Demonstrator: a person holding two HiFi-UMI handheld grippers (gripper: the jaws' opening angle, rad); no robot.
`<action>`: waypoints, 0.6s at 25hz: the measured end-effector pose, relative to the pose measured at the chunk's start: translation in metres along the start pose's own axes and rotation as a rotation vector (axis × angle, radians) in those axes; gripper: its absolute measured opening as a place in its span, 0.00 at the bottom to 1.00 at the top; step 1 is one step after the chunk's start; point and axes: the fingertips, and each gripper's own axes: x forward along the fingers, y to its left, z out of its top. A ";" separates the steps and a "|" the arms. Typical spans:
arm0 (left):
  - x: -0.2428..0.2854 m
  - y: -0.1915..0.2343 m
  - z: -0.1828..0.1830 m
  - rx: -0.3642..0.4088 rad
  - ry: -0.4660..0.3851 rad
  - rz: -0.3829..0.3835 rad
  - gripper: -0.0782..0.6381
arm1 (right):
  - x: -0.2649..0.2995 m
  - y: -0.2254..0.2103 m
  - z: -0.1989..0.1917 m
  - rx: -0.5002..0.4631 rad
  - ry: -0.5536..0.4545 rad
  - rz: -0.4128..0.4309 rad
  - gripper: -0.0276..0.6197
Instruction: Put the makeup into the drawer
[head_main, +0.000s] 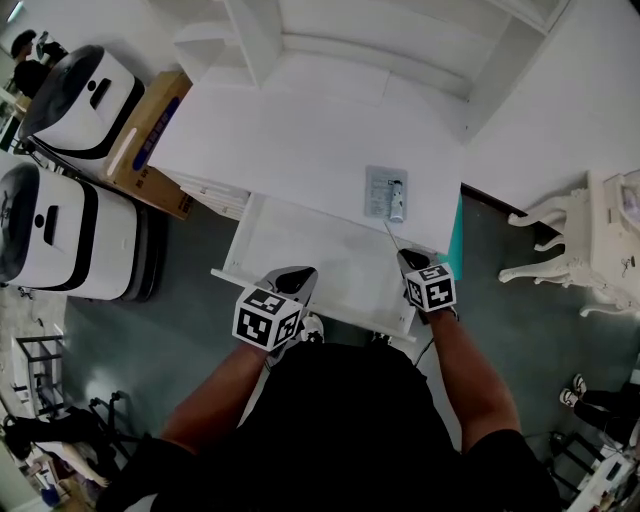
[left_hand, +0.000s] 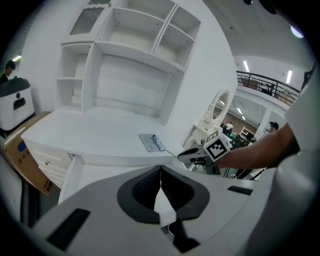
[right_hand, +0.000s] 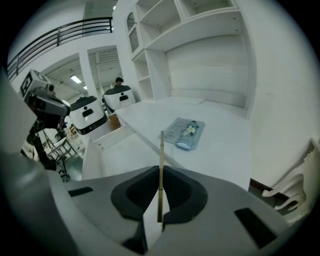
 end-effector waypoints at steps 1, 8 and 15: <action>0.000 0.000 -0.001 -0.003 0.002 -0.002 0.12 | 0.004 0.008 -0.005 -0.033 0.019 0.019 0.11; -0.003 0.007 -0.016 -0.039 0.010 0.017 0.12 | 0.040 0.042 -0.049 -0.192 0.192 0.089 0.11; -0.013 0.016 -0.038 -0.097 0.016 0.068 0.12 | 0.079 0.058 -0.083 -0.422 0.346 0.129 0.11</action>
